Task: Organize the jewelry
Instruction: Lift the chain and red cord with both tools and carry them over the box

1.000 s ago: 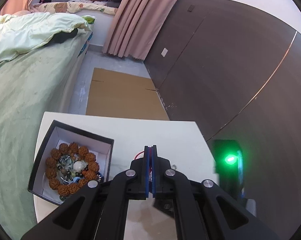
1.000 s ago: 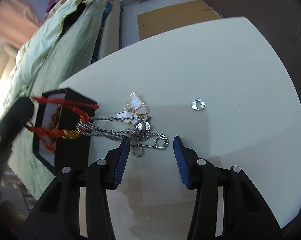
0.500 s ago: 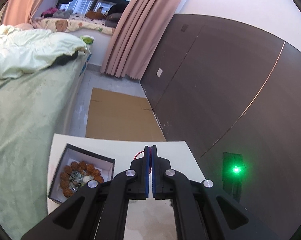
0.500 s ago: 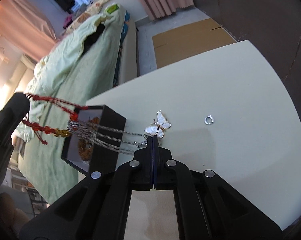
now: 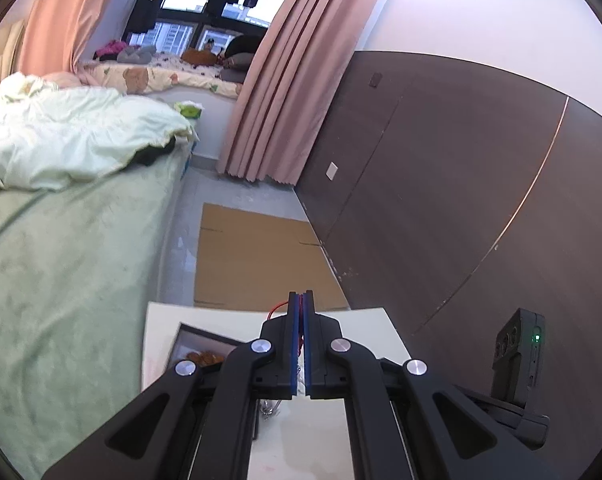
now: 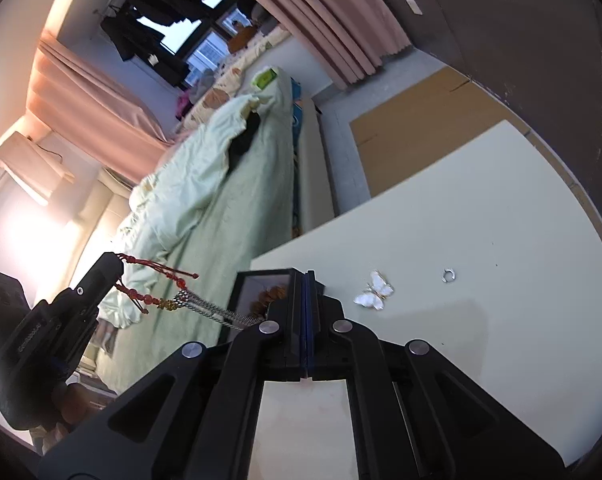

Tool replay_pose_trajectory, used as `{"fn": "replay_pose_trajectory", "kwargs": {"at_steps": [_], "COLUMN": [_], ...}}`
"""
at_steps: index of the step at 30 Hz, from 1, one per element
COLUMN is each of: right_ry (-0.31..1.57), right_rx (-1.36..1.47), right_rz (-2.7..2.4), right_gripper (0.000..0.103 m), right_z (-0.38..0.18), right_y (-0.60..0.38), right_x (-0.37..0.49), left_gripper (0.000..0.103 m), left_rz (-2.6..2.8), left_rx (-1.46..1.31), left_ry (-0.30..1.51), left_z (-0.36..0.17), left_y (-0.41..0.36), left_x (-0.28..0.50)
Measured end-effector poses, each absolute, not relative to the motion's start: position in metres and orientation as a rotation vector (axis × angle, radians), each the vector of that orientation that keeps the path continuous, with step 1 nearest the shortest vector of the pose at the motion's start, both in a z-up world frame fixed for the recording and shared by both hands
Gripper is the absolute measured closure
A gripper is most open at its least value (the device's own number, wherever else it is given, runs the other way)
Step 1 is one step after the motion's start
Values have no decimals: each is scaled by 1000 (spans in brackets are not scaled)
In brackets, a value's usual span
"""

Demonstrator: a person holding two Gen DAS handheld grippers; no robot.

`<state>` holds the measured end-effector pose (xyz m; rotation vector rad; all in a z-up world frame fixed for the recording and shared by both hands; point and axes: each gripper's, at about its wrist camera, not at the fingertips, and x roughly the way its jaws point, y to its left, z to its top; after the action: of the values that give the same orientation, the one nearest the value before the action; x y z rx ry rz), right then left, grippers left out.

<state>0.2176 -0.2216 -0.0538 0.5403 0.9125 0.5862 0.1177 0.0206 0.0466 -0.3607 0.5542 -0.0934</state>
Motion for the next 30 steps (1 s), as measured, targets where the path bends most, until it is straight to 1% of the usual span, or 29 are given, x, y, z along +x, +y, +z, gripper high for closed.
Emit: {"fn": "replay_pose_trajectory", "kwargs": {"at_steps": [13, 21, 24, 27, 28, 29, 30], "right_ry": [907, 934, 977, 1037, 1072, 1097, 1118], "right_rx": [591, 579, 570, 552, 531, 519, 509], "right_rz": [692, 729, 738, 729, 726, 725, 725], "right_gripper": [101, 101, 101, 101, 100, 96, 86], "right_z": [-41, -46, -53, -62, -67, -71, -76], "right_y": [-208, -186, -180, -176, -172, -170, -168], "right_x": [215, 211, 213, 216, 217, 218, 219], "left_gripper": [103, 103, 103, 103, 103, 103, 103], "left_rz": [-26, 12, 21, 29, 30, 29, 26], "left_rx": [-283, -231, -224, -229, -236, -242, -256], "left_ry": [473, 428, 430, 458, 471, 481, 500], "left_z": [111, 141, 143, 131, 125, 119, 110], "left_y": [34, 39, 41, 42, 42, 43, 44], "left_x": [102, 98, 99, 105, 107, 108, 111]}}
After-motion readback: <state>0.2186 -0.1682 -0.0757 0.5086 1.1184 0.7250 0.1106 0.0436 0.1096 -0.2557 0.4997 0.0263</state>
